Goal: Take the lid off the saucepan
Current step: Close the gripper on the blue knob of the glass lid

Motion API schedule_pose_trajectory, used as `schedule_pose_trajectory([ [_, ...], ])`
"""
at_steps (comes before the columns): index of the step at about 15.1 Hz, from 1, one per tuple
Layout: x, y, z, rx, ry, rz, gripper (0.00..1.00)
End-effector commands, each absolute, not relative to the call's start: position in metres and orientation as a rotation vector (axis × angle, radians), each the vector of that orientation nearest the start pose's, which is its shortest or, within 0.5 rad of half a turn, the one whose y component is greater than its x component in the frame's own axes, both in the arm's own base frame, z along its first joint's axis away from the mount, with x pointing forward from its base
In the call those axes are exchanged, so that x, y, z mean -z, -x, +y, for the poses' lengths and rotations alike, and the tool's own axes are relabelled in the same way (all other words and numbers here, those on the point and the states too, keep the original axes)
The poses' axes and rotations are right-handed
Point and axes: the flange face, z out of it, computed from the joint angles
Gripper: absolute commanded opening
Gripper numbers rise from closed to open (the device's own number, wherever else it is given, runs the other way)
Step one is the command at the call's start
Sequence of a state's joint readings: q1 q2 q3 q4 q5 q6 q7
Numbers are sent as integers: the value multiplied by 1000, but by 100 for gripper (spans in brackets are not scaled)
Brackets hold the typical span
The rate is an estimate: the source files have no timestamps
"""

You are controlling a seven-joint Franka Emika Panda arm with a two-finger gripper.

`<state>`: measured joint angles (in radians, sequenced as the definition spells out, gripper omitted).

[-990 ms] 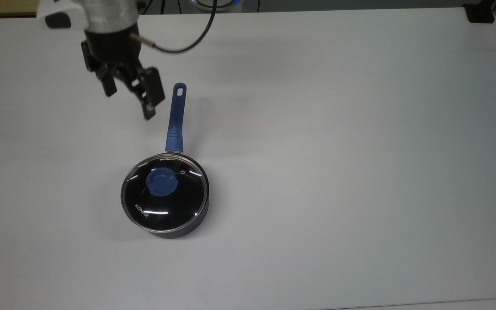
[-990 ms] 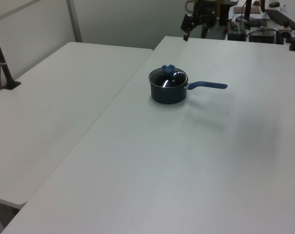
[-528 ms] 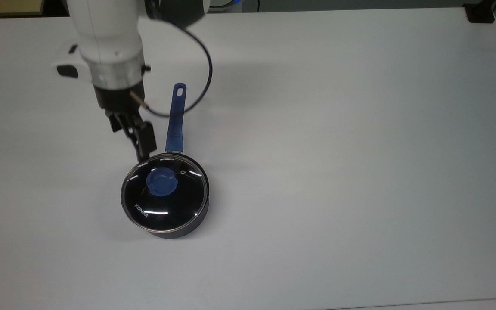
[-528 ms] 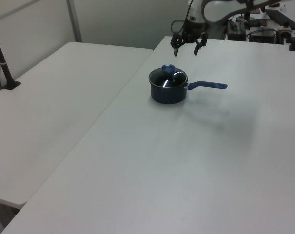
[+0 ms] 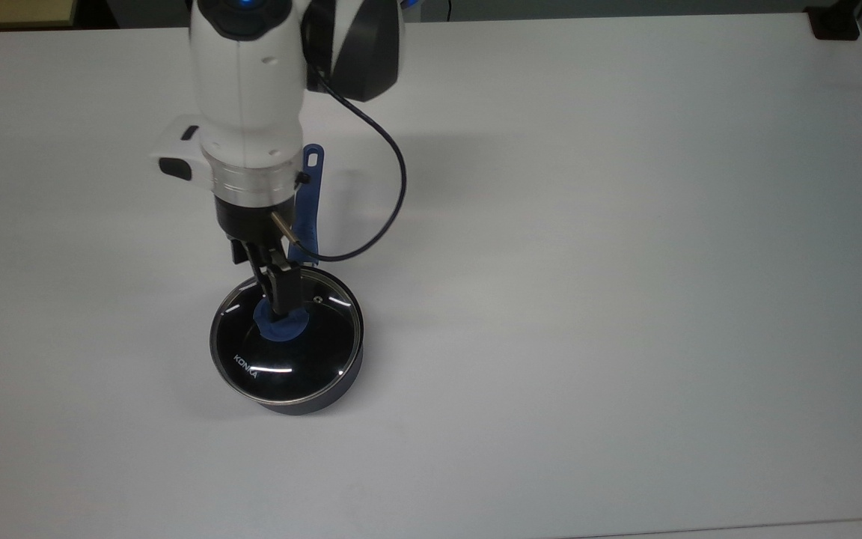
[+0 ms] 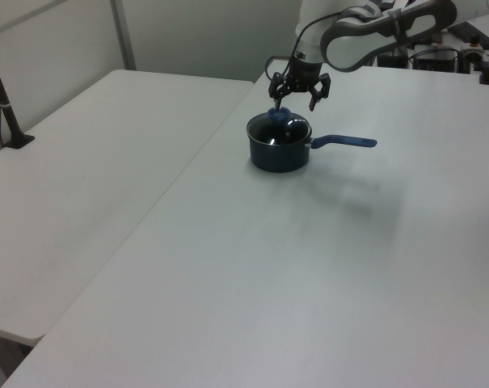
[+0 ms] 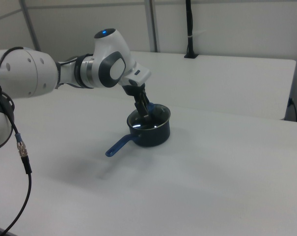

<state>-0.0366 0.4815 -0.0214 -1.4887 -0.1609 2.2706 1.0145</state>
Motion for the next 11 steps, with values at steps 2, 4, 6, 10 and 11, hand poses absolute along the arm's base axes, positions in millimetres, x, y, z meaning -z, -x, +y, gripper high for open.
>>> schedule_pose_trajectory([
  [2, -446, -734, -14, 620, 2670, 1454, 100],
  [4, -445, -735, -10, 627, 2659, 1458, 100],
  [6, -430, -738, -11, 616, 2686, 1456, 100],
  [10, -425, -743, -20, 656, 2696, 1453, 100],
  [11, -419, -744, -21, 651, 2699, 1455, 100],
])
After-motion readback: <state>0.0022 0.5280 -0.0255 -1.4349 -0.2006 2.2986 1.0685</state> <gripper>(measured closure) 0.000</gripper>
